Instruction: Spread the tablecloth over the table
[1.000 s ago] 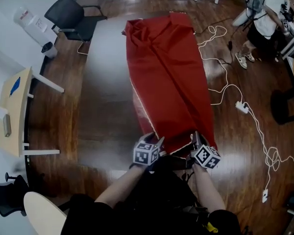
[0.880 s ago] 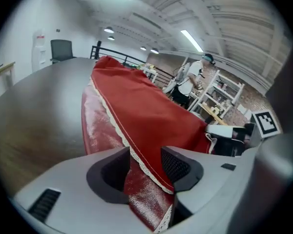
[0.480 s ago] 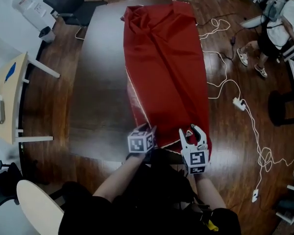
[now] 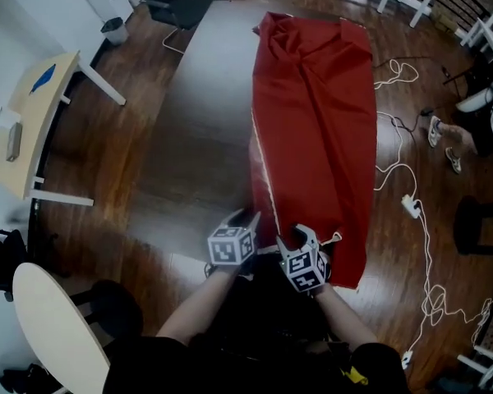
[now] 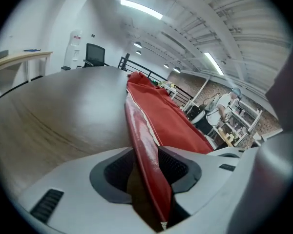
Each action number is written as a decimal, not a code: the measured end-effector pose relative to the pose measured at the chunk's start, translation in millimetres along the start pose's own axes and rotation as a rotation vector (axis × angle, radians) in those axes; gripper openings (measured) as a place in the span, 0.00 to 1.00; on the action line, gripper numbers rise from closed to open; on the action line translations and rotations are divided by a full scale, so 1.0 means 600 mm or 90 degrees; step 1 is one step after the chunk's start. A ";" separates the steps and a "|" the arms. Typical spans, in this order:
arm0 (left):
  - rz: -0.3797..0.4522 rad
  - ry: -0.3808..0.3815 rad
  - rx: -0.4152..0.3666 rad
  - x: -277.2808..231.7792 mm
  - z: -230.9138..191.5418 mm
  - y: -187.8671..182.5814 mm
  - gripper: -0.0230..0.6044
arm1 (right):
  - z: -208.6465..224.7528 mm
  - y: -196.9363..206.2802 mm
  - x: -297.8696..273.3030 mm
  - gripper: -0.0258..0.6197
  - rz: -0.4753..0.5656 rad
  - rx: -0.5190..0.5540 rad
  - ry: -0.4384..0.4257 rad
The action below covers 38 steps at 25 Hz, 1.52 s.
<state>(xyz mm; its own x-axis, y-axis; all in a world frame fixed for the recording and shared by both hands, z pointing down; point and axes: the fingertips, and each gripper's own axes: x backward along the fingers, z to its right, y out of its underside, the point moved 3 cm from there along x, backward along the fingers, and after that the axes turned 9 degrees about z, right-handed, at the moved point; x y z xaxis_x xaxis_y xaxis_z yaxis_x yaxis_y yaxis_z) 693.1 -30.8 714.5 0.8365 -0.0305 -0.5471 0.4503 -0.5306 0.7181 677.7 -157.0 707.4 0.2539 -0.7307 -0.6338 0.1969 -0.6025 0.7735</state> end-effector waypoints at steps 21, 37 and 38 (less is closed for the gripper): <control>-0.068 0.094 0.145 0.020 0.047 -0.031 0.35 | 0.055 -0.005 0.062 0.07 0.109 -0.167 0.075; -0.165 0.203 0.346 -0.087 0.170 0.010 0.04 | 0.032 -0.009 0.096 0.08 0.147 -0.133 0.058; -0.166 0.204 0.348 -0.089 0.169 0.012 0.04 | 0.033 -0.007 0.099 0.09 0.151 -0.136 0.058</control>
<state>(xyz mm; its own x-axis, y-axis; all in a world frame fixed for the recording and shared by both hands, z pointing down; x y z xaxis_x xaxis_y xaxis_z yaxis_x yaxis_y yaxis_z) 620.1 -118.7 705.1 0.8111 0.3633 -0.4584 0.4974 -0.8408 0.2139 672.9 -204.3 666.1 0.3985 -0.8045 -0.4405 0.3135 -0.3318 0.8897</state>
